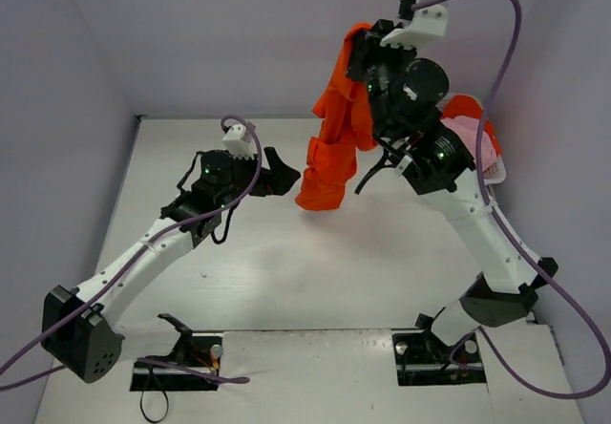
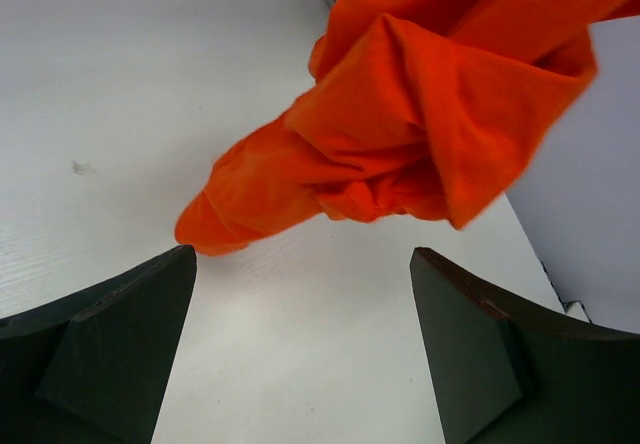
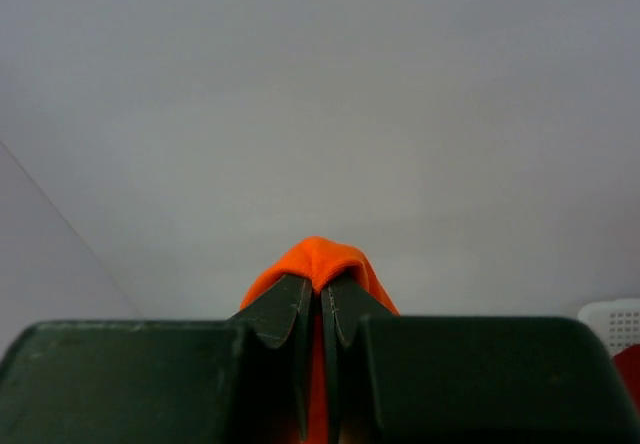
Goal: Fold and stack the t-shirts
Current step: Flatten the tshirt out
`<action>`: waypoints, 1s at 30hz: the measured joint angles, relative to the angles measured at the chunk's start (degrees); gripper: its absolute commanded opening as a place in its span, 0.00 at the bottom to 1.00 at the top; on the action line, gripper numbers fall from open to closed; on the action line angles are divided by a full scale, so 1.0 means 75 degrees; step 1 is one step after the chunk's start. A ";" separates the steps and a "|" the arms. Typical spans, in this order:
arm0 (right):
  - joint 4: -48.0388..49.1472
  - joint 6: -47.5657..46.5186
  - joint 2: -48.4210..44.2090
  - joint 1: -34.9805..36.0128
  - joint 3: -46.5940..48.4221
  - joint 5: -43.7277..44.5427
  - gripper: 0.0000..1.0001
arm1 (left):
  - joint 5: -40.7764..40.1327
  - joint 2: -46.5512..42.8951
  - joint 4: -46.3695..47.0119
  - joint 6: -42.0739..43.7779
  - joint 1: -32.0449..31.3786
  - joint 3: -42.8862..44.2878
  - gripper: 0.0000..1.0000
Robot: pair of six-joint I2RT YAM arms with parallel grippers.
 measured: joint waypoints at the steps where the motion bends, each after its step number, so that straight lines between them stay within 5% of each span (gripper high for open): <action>1: 0.0131 0.0003 -0.0207 0.0000 -0.0236 -0.0020 0.00 | 0.0017 0.0079 0.0157 -0.0029 -0.0041 -0.0085 0.82; 4: 0.0358 -0.0003 -0.0752 0.0000 -0.0676 -0.0047 0.00 | 0.0070 0.0341 0.0536 -0.0111 -0.0178 -0.0265 0.80; 9: 0.0731 -0.0114 -0.1440 0.0000 -0.0793 -0.0035 0.00 | 0.0090 0.0912 0.1064 -0.0283 -0.0527 -0.0303 0.58; 15: 0.1035 -0.0315 -0.1722 0.0000 -0.0734 0.0038 0.00 | 0.0006 0.1478 0.1486 -0.0347 -0.1070 -0.0300 0.52; 25: 0.1020 -0.0624 -0.1603 0.0000 -0.1192 0.0221 0.00 | -0.0542 0.1731 0.1667 -0.0577 -0.2535 -0.0221 0.54; 30: 0.1020 -0.0647 -0.1609 0.0000 -0.1614 0.0283 0.00 | -0.0968 0.1722 0.1440 -0.0571 -0.2967 0.0527 0.68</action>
